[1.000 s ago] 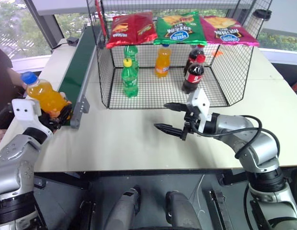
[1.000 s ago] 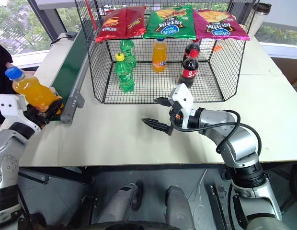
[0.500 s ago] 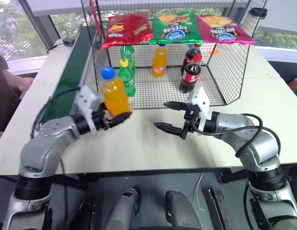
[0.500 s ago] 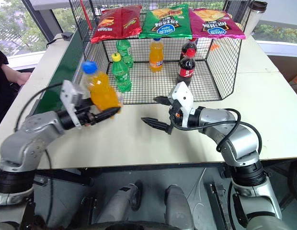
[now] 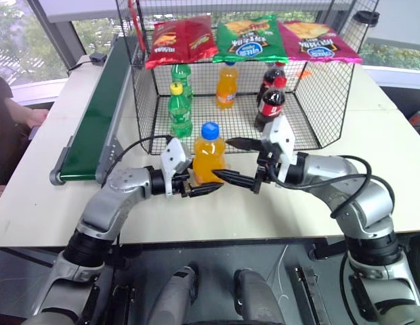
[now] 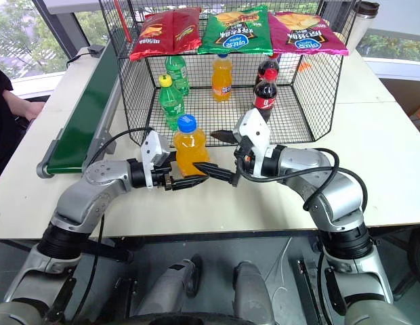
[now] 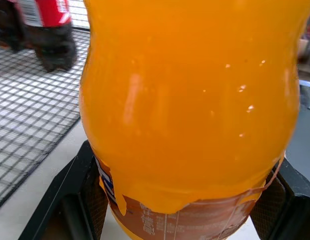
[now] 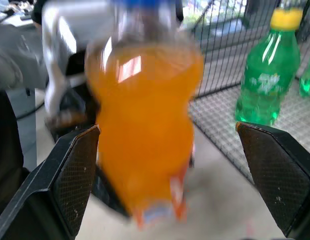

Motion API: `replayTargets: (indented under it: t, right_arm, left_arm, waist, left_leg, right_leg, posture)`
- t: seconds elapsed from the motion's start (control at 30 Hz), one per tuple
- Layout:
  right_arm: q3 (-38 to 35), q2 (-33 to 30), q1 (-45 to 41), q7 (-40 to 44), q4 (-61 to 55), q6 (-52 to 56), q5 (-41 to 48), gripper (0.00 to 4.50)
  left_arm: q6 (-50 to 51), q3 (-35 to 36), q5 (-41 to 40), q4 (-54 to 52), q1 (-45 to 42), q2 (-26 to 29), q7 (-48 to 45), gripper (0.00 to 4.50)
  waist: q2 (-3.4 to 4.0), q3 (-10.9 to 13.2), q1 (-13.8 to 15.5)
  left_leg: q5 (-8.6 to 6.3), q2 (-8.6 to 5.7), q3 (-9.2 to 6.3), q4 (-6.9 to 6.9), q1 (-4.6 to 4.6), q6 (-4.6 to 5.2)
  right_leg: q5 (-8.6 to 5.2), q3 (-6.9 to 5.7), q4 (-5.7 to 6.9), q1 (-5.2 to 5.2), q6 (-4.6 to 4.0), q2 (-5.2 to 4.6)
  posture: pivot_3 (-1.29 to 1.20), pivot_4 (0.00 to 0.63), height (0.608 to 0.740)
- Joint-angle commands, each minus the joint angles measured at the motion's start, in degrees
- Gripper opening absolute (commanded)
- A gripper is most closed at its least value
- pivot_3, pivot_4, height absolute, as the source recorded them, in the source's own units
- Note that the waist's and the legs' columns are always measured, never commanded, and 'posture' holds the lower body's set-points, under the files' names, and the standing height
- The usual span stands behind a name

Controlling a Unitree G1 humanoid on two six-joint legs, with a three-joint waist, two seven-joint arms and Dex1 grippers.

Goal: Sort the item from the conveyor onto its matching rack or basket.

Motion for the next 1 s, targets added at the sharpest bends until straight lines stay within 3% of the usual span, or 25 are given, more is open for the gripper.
replayTargets:
  t: [0.03, 0.27, 0.37, 0.43, 0.47, 0.7, 0.73, 0.77, 1.0]
  right_arm:
    - [-0.33, 0.99, -2.01, -0.83, -2.00, -0.14, 0.89, 4.50]
    - [-0.06, 2.76, -3.45, -1.19, -0.33, -0.93, 0.47, 4.50]
    - [-0.13, 3.33, -3.56, -1.37, 0.29, -1.47, 0.18, 3.80]
    - [-0.10, 3.52, -3.53, -1.39, 0.21, -1.54, 0.29, 2.85]
    - [-0.05, 3.45, -3.52, -1.30, 0.12, -1.49, 0.36, 2.63]
    - [0.21, 2.74, -3.40, -1.61, -0.68, -0.80, 0.09, 2.63]
    - [0.22, 2.67, -3.36, -1.73, -0.78, -0.75, 0.02, 2.63]
    - [0.22, 2.63, -3.33, -1.82, -0.85, -0.71, 0.01, 2.63]
    - [0.20, 3.03, -4.06, -3.42, 0.49, -1.40, -1.51, 2.63]
  left_arm:
    - [-2.65, -0.09, 0.63, -1.13, -1.94, -1.12, -1.21, 2.98]
    - [-2.62, -0.36, 1.23, -1.18, -2.32, -2.77, -1.54, 2.98]
    - [-2.43, 0.12, 1.04, -1.31, -2.53, -3.40, -1.45, 2.98]
    - [-2.25, 0.30, 1.12, -1.15, -2.69, -3.50, -1.24, 2.98]
    - [-2.24, 0.35, 1.22, -0.99, -2.78, -3.51, -1.19, 2.98]
    - [-1.40, 1.41, 1.00, 0.42, -3.72, -4.38, 0.00, 2.98]
    - [-1.34, 1.48, 0.87, 0.62, -3.82, -4.47, -0.11, 4.02]
    - [-1.20, 1.53, 0.72, 0.68, -3.84, -4.52, -0.18, 4.35]
    - [2.65, 3.15, -0.16, -0.77, -3.07, -1.93, 0.61, 4.45]
  waist:
    - [0.00, 0.00, 0.04]
    - [0.00, 0.00, -0.01]
    - [0.00, 0.00, -0.03]
    - [0.00, 0.00, -0.02]
    - [0.00, 0.00, -0.02]
    - [0.00, 0.00, 0.00]
    - [0.00, 0.00, 0.00]
    - [0.00, 0.00, 0.02]
    - [0.00, 0.00, -0.19]
  left_leg:
    - [0.00, 0.00, 0.00, 0.00, 0.00, 0.00]
    - [0.07, 0.00, -0.01, 0.01, 0.00, 0.11]
    - [0.08, 0.00, -0.01, 0.01, 0.01, 0.12]
    - [0.08, 0.00, -0.01, 0.01, 0.01, 0.12]
    - [0.08, 0.00, -0.01, 0.01, 0.01, 0.12]
    - [0.08, 0.00, -0.01, 0.02, 0.01, 0.13]
    - [0.08, 0.00, -0.01, 0.03, 0.01, 0.13]
    - [0.08, 0.00, -0.01, 0.03, 0.01, 0.13]
    - [0.09, 0.01, -0.01, 0.03, 0.01, 0.13]
  right_leg:
    - [0.01, 0.00, 0.00, 0.00, 0.01, 0.00]
    - [0.06, 0.00, 0.00, 0.00, 0.09, 0.02]
    - [0.08, 0.00, 0.00, 0.00, 0.13, 0.04]
    - [0.10, 0.00, 0.00, 0.00, 0.16, 0.04]
    - [0.11, 0.00, 0.00, 0.00, 0.17, 0.04]
    - [0.12, 0.00, 0.00, 0.01, 0.17, 0.07]
    - [0.12, 0.00, 0.00, 0.01, 0.17, 0.07]
    - [0.12, 0.00, 0.00, 0.01, 0.17, 0.07]
    - [0.15, 0.00, 0.01, 0.00, 0.21, 0.09]
  posture:
    - [0.00, 0.150, 0.738]
    - [0.00, 0.150, 0.738]
    - [0.00, 0.150, 0.738]
    - [0.00, 0.150, 0.738]
    - [0.00, 0.150, 0.738]
    - [0.00, 0.150, 0.738]
    - [0.00, 0.150, 0.738]
    - [0.00, 0.150, 0.738]
    - [0.00, 0.150, 0.738]
